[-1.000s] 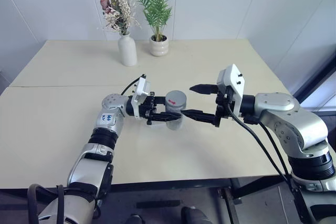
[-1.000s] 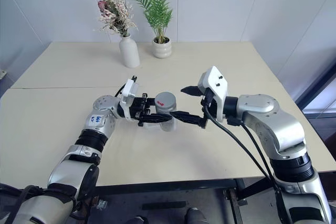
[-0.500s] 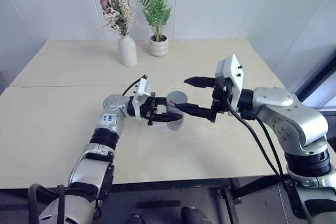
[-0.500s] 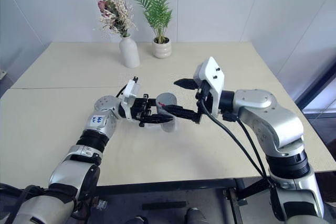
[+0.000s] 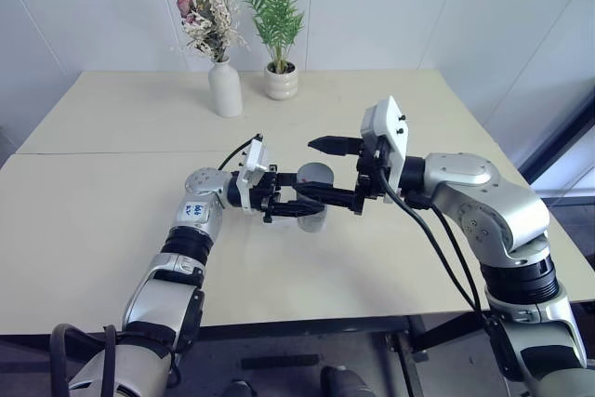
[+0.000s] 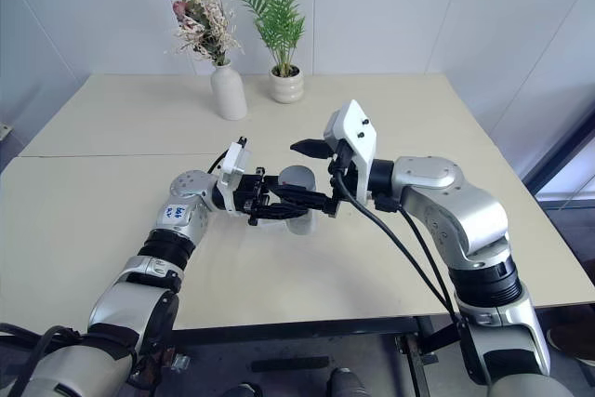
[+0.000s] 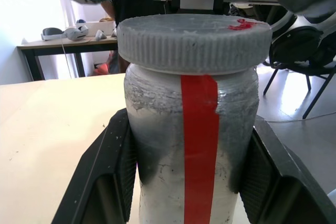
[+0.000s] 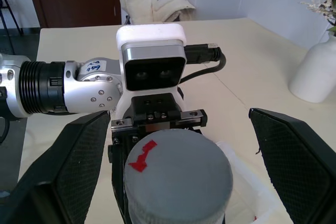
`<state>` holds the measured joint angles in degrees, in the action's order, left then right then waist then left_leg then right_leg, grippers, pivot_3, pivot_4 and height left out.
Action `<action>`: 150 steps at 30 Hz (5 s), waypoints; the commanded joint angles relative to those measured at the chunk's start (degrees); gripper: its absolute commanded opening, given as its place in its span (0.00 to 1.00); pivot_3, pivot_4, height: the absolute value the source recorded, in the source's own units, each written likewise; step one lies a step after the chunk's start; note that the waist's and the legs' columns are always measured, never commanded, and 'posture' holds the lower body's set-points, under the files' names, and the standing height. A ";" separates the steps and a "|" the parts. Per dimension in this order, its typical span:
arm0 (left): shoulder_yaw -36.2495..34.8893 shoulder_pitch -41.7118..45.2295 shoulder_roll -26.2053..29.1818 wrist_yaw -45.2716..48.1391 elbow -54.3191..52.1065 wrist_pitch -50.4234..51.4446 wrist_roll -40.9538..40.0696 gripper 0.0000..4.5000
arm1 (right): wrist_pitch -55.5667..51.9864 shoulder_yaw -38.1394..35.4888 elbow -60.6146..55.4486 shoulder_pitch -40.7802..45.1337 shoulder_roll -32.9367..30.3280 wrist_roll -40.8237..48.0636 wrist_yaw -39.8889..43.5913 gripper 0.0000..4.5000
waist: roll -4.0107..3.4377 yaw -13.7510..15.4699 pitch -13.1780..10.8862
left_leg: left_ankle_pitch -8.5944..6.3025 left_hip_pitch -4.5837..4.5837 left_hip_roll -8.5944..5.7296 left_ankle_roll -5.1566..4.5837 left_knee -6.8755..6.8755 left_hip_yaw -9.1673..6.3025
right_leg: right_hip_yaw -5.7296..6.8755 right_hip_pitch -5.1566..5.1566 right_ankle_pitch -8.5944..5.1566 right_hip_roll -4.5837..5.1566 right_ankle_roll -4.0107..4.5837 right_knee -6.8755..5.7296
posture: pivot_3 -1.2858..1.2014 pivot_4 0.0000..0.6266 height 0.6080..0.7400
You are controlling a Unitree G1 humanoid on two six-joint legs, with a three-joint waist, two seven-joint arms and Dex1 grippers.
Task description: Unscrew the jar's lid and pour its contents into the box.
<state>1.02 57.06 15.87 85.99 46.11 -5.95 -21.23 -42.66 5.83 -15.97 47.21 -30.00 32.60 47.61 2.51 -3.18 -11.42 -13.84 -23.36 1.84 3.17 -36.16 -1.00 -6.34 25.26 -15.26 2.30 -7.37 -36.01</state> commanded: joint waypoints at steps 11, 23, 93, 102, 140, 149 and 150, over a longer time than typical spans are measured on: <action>-0.23 2.02 -0.46 3.52 0.62 -0.90 -0.20 0.47 | 1.84 0.93 0.90 2.40 1.16 -1.14 1.70 0.99 | 0.00 -0.01 0.00 | 0.00 0.00 0.00 0.00 0.00 0.00 | 0.00 0.00 0.00 0.00 0.00 -0.01 | 0.52 0.24 1.00; -0.24 1.82 -0.50 3.36 0.29 -0.77 -0.30 0.47 | 2.58 1.21 2.29 2.19 1.61 -2.40 2.83 0.99 | 0.00 -0.01 0.00 | 0.00 0.00 0.00 0.00 -0.01 0.00 | 0.00 0.00 0.00 0.00 0.00 -0.01 | 0.52 0.24 1.00; 1.42 -2.42 -1.07 3.94 -2.84 0.34 -0.23 0.47 | 4.65 -2.92 6.94 10.04 -2.46 -0.44 12.38 0.57 | 0.00 -0.03 0.00 | 0.00 0.00 0.00 0.00 -0.01 0.00 | 0.01 0.00 0.00 0.00 -0.01 -0.01 | 0.52 0.24 1.00; 1.10 -1.88 -0.80 3.75 -2.30 0.75 -0.27 0.47 | 5.17 -3.68 7.27 10.73 -3.09 -0.43 13.14 0.57 | 0.00 -0.02 0.00 | 0.00 0.00 0.00 0.00 -0.01 0.00 | 0.01 0.00 0.00 0.00 -0.01 -0.01 | 0.52 0.24 1.00; 3.07 -0.70 -1.58 5.78 0.47 -1.08 1.18 0.47 | 7.13 -6.80 9.41 13.46 -2.21 2.96 13.81 0.57 | -0.17 0.01 -0.10 | 0.00 0.00 -0.04 0.00 -0.01 0.03 | -0.03 0.00 0.02 0.02 -0.04 0.00 | 0.52 0.24 1.00; 2.67 1.00 -2.71 5.41 2.06 -1.42 0.52 0.47 | 7.16 -6.91 9.78 13.44 -1.85 3.29 14.57 0.57 | -0.18 -0.03 -0.10 | 0.00 0.00 -0.01 0.00 -0.02 0.02 | -0.01 0.00 0.02 0.00 -0.04 -0.02 | 0.52 0.24 1.00; 2.37 1.19 -2.71 5.14 1.78 -1.38 0.24 0.47 | 7.20 -7.06 9.66 13.30 -2.00 3.16 14.36 0.57 | -0.18 -0.03 -0.10 | 0.00 0.00 -0.01 0.00 -0.01 0.02 | -0.01 0.00 0.02 0.00 -0.04 -0.01 | 0.52 0.24 1.00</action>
<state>4.42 56.27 13.53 86.06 48.32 -6.81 -19.84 -36.16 -0.10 -4.82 60.03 -31.54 35.03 62.15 2.34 -3.21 -11.52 -13.84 -23.36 1.83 3.17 -36.17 -0.99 -6.35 25.27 -15.24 2.29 -7.40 -36.02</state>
